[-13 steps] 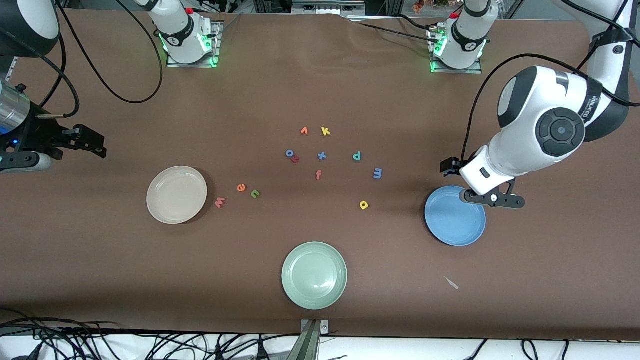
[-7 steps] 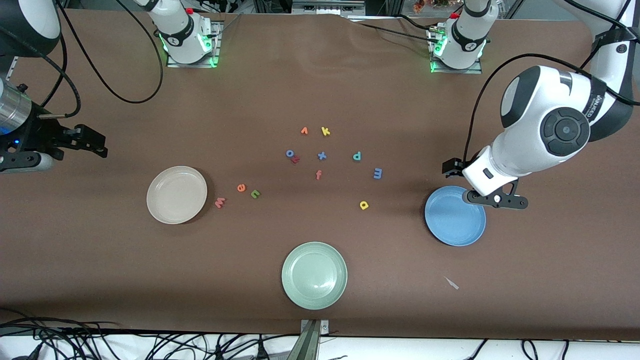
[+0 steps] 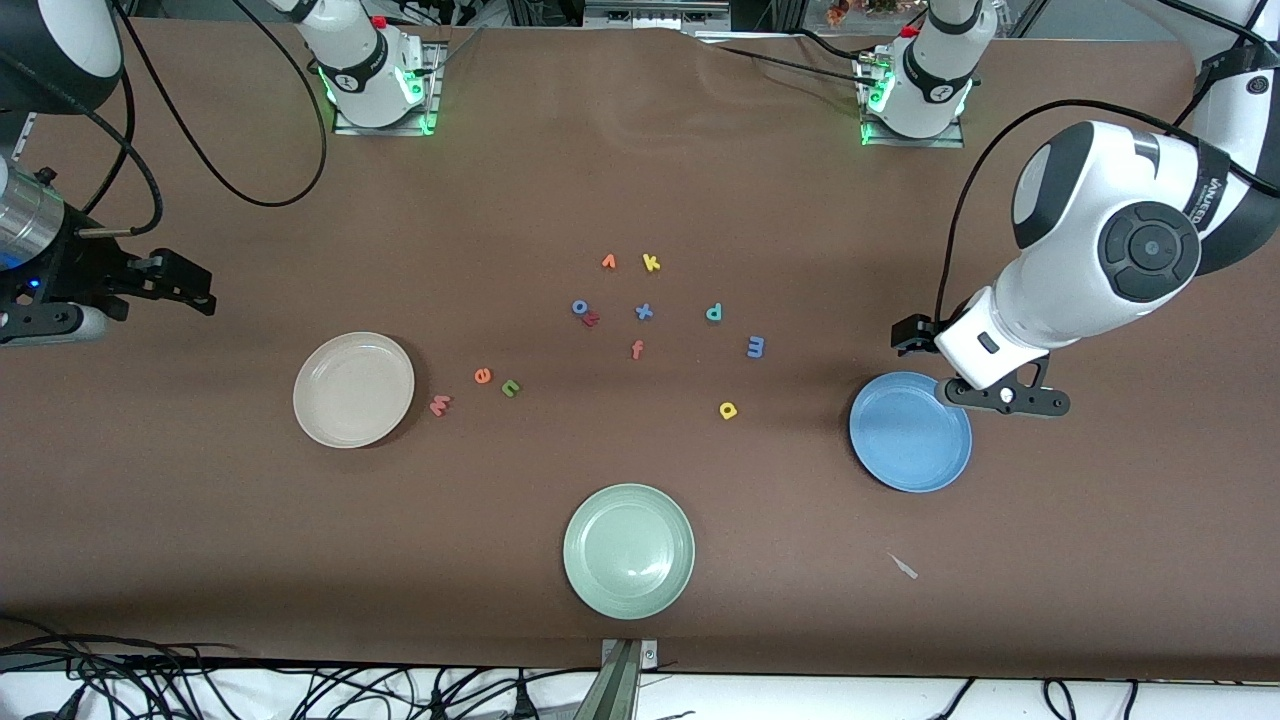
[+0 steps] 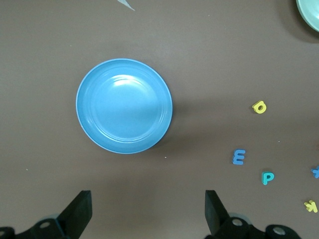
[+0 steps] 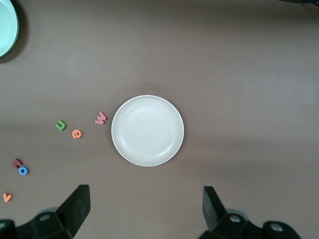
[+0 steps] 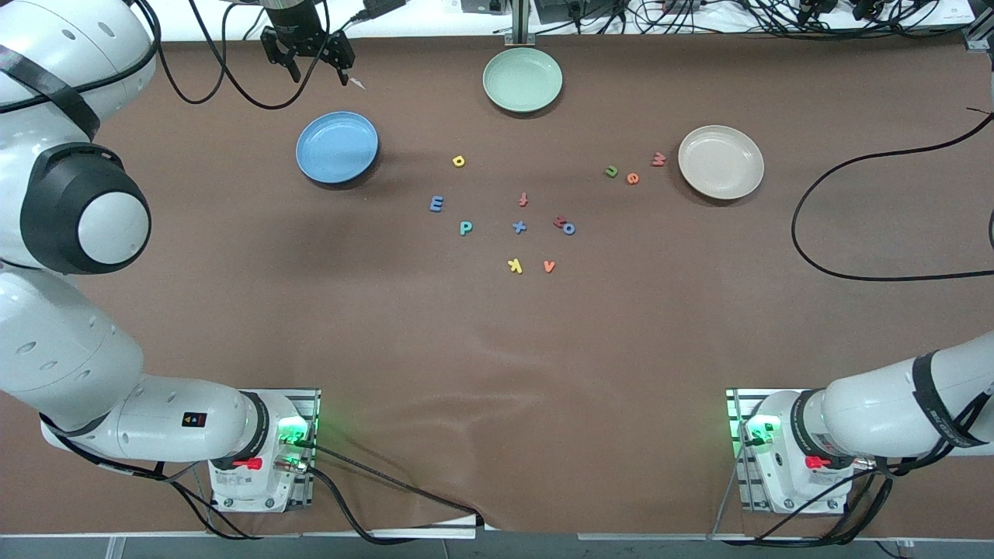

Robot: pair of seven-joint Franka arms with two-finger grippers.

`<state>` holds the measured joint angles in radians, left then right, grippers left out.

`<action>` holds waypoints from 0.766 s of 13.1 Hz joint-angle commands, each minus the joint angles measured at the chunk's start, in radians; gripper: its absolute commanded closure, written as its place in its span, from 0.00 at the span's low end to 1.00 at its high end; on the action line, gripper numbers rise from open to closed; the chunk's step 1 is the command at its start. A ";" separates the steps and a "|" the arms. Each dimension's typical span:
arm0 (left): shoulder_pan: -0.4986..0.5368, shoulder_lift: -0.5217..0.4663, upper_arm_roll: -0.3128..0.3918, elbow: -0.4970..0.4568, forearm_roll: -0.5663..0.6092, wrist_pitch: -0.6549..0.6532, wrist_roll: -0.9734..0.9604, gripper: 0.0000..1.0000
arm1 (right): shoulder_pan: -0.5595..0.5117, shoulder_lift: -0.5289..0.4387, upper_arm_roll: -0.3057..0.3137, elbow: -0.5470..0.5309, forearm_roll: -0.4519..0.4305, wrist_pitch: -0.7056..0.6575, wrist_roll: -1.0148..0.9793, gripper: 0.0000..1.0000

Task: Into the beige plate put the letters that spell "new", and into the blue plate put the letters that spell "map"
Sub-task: 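Move the left gripper past the blue plate toward the letters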

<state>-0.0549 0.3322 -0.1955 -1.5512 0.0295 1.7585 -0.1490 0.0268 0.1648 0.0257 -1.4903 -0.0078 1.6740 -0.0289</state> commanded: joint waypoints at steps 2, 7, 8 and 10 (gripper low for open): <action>0.007 -0.022 0.007 -0.001 -0.019 -0.022 0.028 0.00 | -0.004 -0.010 0.003 0.001 0.005 0.000 0.003 0.00; 0.007 -0.024 0.005 -0.006 -0.019 -0.022 0.026 0.00 | -0.002 -0.011 0.005 -0.001 0.005 0.000 0.003 0.00; 0.007 -0.022 0.005 -0.006 -0.019 -0.022 0.026 0.00 | -0.002 -0.010 0.005 -0.001 0.005 0.000 0.003 0.00; 0.004 -0.022 0.004 -0.006 -0.019 -0.022 0.023 0.00 | -0.004 -0.010 0.003 -0.001 0.005 0.000 0.003 0.00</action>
<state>-0.0504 0.3305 -0.1944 -1.5512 0.0295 1.7510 -0.1483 0.0269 0.1648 0.0257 -1.4903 -0.0078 1.6742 -0.0289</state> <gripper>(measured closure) 0.000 0.000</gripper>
